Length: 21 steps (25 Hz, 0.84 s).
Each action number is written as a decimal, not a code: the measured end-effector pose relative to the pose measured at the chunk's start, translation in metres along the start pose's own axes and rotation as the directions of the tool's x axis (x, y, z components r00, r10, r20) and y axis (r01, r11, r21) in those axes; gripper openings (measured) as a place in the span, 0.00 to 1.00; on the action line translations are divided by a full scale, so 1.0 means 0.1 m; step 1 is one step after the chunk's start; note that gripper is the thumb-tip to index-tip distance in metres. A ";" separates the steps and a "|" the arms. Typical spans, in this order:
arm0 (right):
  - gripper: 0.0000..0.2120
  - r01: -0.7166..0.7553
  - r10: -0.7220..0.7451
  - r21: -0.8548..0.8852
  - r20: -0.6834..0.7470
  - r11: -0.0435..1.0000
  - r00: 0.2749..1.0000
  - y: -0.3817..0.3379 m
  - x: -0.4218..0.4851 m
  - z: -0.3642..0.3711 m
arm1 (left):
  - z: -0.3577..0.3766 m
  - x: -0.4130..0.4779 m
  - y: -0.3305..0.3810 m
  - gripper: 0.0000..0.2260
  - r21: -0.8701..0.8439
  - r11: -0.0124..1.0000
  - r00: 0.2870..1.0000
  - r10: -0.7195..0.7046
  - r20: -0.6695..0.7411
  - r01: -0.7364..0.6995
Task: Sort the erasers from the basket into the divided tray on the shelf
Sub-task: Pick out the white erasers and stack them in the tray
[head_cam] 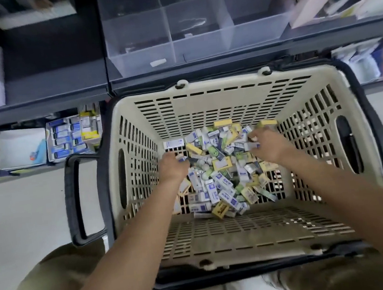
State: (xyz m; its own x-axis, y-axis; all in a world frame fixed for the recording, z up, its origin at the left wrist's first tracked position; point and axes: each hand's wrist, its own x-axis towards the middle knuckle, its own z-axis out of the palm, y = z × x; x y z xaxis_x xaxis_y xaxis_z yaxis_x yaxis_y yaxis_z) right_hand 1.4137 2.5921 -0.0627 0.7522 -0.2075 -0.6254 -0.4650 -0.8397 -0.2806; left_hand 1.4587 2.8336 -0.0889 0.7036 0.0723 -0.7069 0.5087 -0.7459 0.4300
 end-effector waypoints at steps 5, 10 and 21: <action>0.23 0.124 -0.117 -0.349 0.041 0.929 0.992 0.22 0.30 0.08 | 0.09 0.32 -0.14 0.13 0.100 0.995 0.997 -0.015 0.073 0.007; 0.12 0.222 -0.211 -0.178 0.076 0.959 0.974 0.28 0.32 -0.08 | -0.07 0.33 0.02 0.09 0.214 0.975 0.987 0.030 0.157 -0.064; 0.05 0.235 -0.271 0.459 0.014 0.857 0.962 -0.24 -0.39 -0.41 | -0.31 -0.36 0.64 0.17 -0.288 0.940 0.932 0.259 0.254 -0.183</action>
State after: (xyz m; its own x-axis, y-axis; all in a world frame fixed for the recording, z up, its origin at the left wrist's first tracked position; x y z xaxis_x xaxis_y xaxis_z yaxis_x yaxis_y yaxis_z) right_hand 1.4150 2.5999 -0.0016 0.8437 0.0349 -0.5357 -0.4358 -0.5381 -0.7215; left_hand 1.4812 2.8036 -0.0182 0.6613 -0.2945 -0.6899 0.4921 -0.5238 0.6953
